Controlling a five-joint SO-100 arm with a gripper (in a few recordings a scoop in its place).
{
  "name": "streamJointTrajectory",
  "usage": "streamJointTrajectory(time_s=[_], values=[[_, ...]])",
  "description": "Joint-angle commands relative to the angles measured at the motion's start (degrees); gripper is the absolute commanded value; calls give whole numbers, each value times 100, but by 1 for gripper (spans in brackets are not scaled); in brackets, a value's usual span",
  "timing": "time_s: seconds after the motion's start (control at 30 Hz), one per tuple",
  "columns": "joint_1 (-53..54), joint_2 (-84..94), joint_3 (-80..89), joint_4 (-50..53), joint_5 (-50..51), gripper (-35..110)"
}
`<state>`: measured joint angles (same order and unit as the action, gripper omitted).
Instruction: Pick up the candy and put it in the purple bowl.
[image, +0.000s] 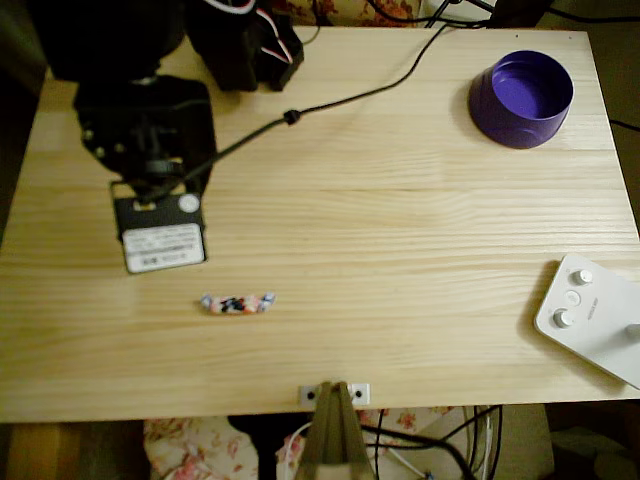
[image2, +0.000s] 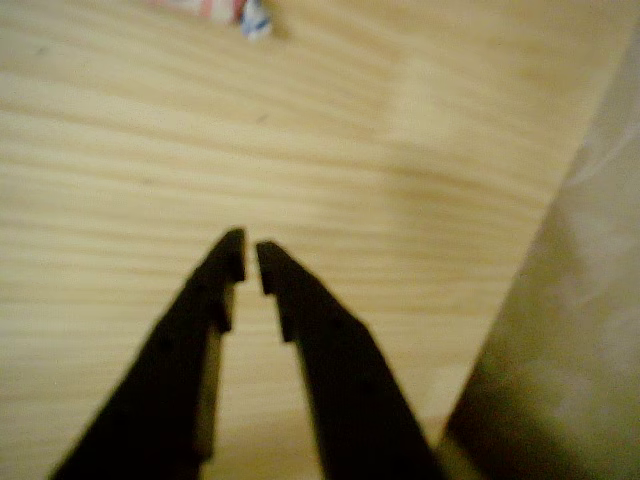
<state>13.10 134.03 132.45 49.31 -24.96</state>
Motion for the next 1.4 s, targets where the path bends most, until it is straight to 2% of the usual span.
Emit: streamJointTrajectory(time_s=[0.0,0.2,0.33,0.7,0.87,1.37], values=[[-62,-79,-703,-378,-642,-1],[-158,-1160,-1793,264,-1934,-1],[-149,-1837,-2487,545,-2206,-1],[-149,-3190,-3814,809,-3305,0],[-246,-3560,-4025,668,-4113,0],[-765,-5010,-5871,2751,-5423,0]])
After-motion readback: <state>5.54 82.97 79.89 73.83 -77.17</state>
